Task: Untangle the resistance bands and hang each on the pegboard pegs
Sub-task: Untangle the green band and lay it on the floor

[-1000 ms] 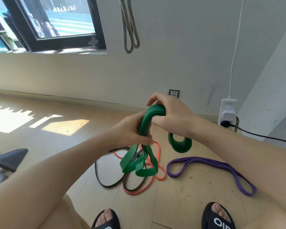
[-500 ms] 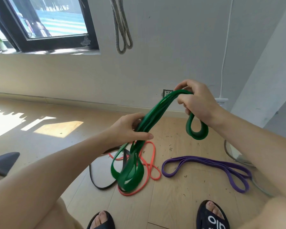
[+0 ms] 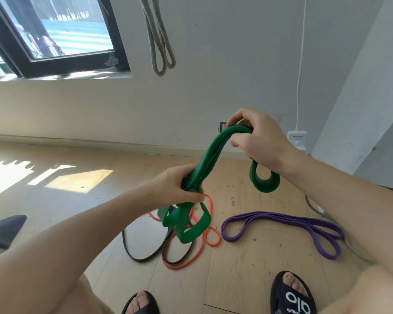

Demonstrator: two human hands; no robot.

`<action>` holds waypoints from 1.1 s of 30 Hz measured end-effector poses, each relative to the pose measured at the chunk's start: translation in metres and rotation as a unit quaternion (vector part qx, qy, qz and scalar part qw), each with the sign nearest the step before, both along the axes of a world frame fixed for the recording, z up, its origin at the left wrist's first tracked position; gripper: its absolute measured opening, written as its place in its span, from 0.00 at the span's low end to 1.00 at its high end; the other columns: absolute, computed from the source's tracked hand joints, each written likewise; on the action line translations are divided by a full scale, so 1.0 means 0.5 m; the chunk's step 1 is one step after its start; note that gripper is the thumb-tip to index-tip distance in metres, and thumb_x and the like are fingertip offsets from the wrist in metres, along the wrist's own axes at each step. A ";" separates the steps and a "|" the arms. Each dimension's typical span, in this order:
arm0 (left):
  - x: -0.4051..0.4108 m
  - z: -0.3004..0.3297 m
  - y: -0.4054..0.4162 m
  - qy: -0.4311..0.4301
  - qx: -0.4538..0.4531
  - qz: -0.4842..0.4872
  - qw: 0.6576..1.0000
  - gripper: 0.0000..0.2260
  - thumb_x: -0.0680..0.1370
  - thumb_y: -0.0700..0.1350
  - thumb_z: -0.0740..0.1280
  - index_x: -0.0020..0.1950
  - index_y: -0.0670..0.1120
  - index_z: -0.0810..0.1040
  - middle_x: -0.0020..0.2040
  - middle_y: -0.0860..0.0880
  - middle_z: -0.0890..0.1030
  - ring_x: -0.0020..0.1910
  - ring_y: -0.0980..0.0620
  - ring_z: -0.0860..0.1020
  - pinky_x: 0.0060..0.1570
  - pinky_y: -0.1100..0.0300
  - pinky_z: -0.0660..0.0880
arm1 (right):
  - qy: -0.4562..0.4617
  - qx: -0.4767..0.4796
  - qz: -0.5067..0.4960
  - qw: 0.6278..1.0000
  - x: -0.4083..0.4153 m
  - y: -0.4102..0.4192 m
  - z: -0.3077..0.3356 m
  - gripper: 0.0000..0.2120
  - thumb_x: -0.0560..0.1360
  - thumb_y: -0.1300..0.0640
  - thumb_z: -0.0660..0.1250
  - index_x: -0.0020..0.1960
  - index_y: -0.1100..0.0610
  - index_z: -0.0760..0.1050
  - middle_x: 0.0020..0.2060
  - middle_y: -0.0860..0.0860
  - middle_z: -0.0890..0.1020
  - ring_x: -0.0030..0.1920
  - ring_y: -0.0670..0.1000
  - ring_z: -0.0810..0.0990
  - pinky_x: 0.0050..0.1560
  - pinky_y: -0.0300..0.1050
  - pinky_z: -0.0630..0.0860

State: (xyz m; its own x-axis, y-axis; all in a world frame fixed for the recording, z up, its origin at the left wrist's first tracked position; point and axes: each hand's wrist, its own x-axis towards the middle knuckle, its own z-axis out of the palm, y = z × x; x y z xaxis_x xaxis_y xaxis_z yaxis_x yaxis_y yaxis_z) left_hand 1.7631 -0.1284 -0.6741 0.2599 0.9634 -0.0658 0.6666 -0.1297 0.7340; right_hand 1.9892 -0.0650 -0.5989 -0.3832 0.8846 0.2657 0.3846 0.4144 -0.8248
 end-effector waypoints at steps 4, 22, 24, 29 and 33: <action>-0.003 -0.002 0.003 0.018 0.021 0.015 1.000 0.10 0.75 0.47 0.76 0.51 0.51 0.78 0.45 0.56 0.85 0.43 0.57 0.83 0.47 0.59 0.79 | -0.002 0.005 -0.003 1.000 0.004 -0.001 0.003 0.09 0.72 0.65 0.68 0.49 0.53 0.78 0.35 0.51 0.80 0.30 0.42 0.73 0.31 0.36 0.70; -0.016 -0.026 0.005 0.057 -0.018 0.019 0.998 0.09 0.77 0.51 0.74 0.54 0.56 0.77 0.46 0.55 0.84 0.48 0.55 0.82 0.54 0.53 0.80 | -0.011 0.009 -0.006 1.000 0.008 0.001 0.002 0.10 0.71 0.66 0.69 0.49 0.54 0.78 0.35 0.50 0.80 0.32 0.43 0.74 0.33 0.34 0.69; -0.017 -0.030 0.011 0.079 -0.009 0.018 0.997 0.10 0.76 0.52 0.74 0.54 0.55 0.77 0.45 0.54 0.82 0.47 0.53 0.81 0.53 0.52 0.80 | -0.011 0.009 -0.007 1.000 0.012 0.002 0.003 0.10 0.71 0.66 0.69 0.50 0.55 0.78 0.36 0.51 0.81 0.34 0.45 0.76 0.35 0.36 0.70; -0.006 -0.041 0.026 0.149 0.031 0.001 0.988 0.15 0.78 0.54 0.72 0.60 0.50 0.75 0.48 0.52 0.77 0.51 0.56 0.74 0.52 0.55 0.74 | -0.047 0.003 -0.010 0.999 0.042 0.027 -0.010 0.09 0.72 0.64 0.69 0.51 0.55 0.78 0.38 0.52 0.81 0.37 0.48 0.76 0.38 0.40 0.70; 0.012 -0.095 0.035 0.167 -0.011 -0.015 0.986 0.14 0.78 0.55 0.71 0.58 0.52 0.72 0.47 0.52 0.77 0.47 0.51 0.77 0.46 0.58 0.74 | -0.226 -0.016 0.022 0.974 0.118 0.070 -0.062 0.06 0.75 0.58 0.68 0.50 0.50 0.77 0.41 0.51 0.81 0.42 0.52 0.79 0.41 0.48 0.74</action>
